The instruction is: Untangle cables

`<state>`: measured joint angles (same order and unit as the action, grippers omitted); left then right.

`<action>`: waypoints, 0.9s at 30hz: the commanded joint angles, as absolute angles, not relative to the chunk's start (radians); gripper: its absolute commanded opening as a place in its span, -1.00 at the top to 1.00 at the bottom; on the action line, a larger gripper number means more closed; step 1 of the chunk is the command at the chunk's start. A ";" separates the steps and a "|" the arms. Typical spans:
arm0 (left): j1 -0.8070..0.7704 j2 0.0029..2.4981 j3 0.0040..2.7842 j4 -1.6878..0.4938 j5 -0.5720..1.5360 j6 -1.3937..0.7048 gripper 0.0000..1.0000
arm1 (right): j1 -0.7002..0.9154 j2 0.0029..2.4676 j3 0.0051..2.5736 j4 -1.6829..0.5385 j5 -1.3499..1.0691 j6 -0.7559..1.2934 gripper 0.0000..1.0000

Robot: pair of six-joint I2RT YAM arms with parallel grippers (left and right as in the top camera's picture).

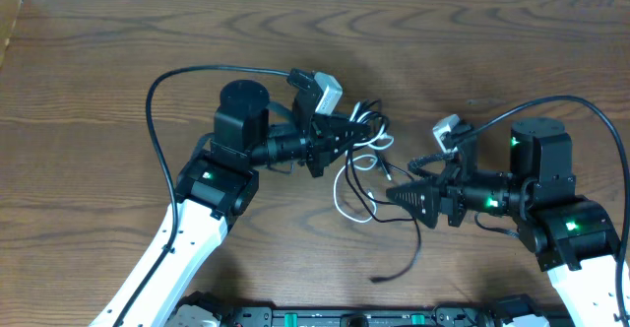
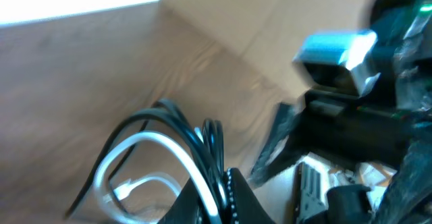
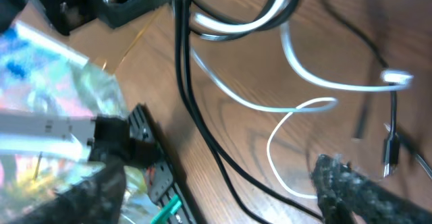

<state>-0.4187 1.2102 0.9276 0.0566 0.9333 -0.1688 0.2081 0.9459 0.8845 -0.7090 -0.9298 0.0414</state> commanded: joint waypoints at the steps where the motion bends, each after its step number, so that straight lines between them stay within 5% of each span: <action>1: -0.415 1.207 0.939 0.147 1.100 -0.209 0.85 | 0.217 0.936 0.895 -0.686 -1.024 -0.062 -0.86; 3: -0.416 1.207 0.939 0.199 1.118 -0.239 0.85 | 0.217 0.936 0.895 -0.661 -1.030 -0.062 -0.99; 18: -0.417 1.207 0.939 0.369 1.101 -0.445 0.85 | 0.217 0.936 0.895 -0.530 -1.069 -0.062 -0.99; 27: -0.497 1.207 0.939 0.399 0.816 -0.567 0.85 | 0.237 0.936 0.895 -0.461 -1.065 -0.047 -0.99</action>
<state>-0.4614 1.2102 0.9276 0.3870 0.9489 -0.5137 0.2230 0.9459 0.8848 -0.4808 -1.0489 -0.0448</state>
